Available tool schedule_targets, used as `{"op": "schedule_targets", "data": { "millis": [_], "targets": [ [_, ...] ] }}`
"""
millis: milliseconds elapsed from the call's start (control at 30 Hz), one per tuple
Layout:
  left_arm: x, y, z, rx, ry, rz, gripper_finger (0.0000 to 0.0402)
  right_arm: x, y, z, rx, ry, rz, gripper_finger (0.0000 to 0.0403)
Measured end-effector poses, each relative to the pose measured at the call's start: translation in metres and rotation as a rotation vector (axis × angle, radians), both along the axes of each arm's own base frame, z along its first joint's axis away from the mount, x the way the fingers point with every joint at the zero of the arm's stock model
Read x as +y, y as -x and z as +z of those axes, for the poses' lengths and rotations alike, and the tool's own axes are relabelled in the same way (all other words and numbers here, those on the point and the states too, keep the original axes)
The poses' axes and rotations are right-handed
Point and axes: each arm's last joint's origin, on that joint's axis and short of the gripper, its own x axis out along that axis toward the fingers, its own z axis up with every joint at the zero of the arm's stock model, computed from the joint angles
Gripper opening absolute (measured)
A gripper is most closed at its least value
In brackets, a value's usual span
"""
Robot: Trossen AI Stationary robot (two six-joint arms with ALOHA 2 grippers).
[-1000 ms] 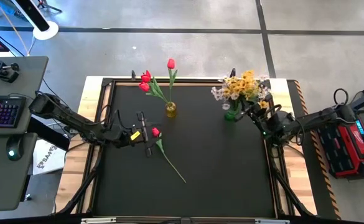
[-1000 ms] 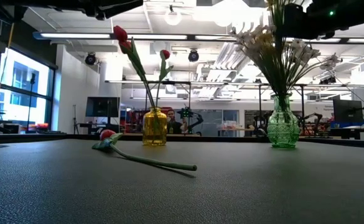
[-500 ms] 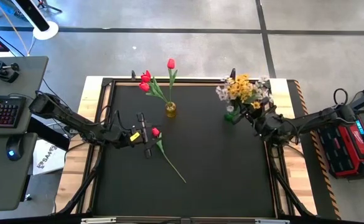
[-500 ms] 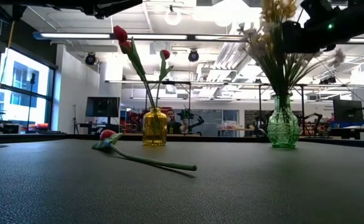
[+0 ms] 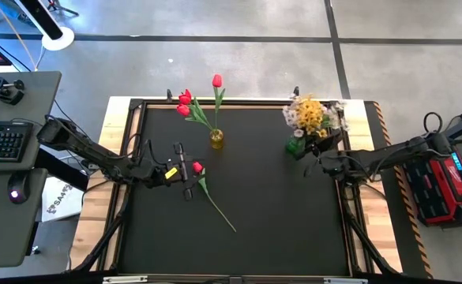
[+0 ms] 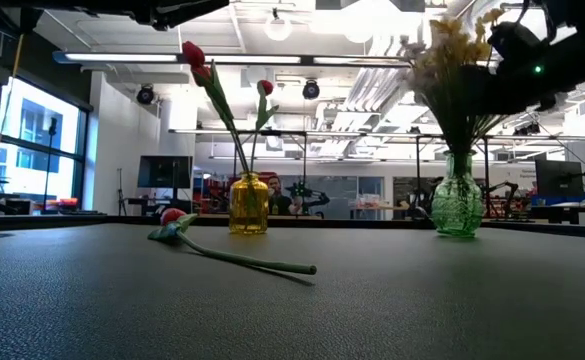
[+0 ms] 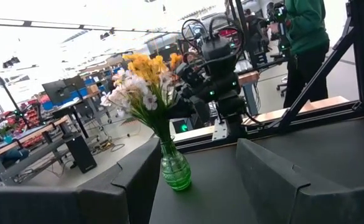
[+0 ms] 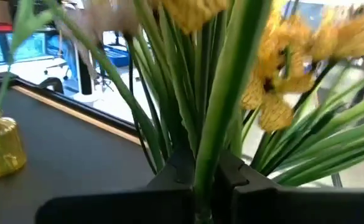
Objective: Sort flowers into vase by color
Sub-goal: Put the yellow flowers into the green vase
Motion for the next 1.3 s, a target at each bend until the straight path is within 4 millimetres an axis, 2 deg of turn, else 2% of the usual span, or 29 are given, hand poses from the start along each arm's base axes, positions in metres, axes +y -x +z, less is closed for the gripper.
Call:
{"op": "schedule_targets", "data": {
  "millis": [233,567,700,1033,1167,1300],
  "targets": [
    [0.0,0.0,0.001,-0.007,0.002,-0.001,0.02,-0.001,0.004,-0.008,-0.026,-0.056,-0.02,0.0],
    [0.0,0.0,0.001,-0.009,0.004,-0.002,0.02,0.0,0.002,-0.008,-0.04,-0.081,0.018,0.0009],
    [0.0,0.0,0.001,-0.01,0.004,-0.002,0.02,0.0,0.001,-0.007,-0.057,-0.088,0.026,0.0045],
    [0.0,0.0,0.001,-0.008,0.003,-0.002,0.02,0.001,-0.001,-0.004,-0.095,-0.111,0.066,0.0173],
    [0.0,0.0,0.001,-0.007,0.003,-0.002,0.02,0.002,-0.003,0.001,-0.116,-0.097,0.093,0.0196],
    [0.0,0.0,0.001,-0.006,0.003,-0.002,0.02,0.002,-0.005,0.007,-0.111,-0.094,0.122,0.0199]
  ]
}}
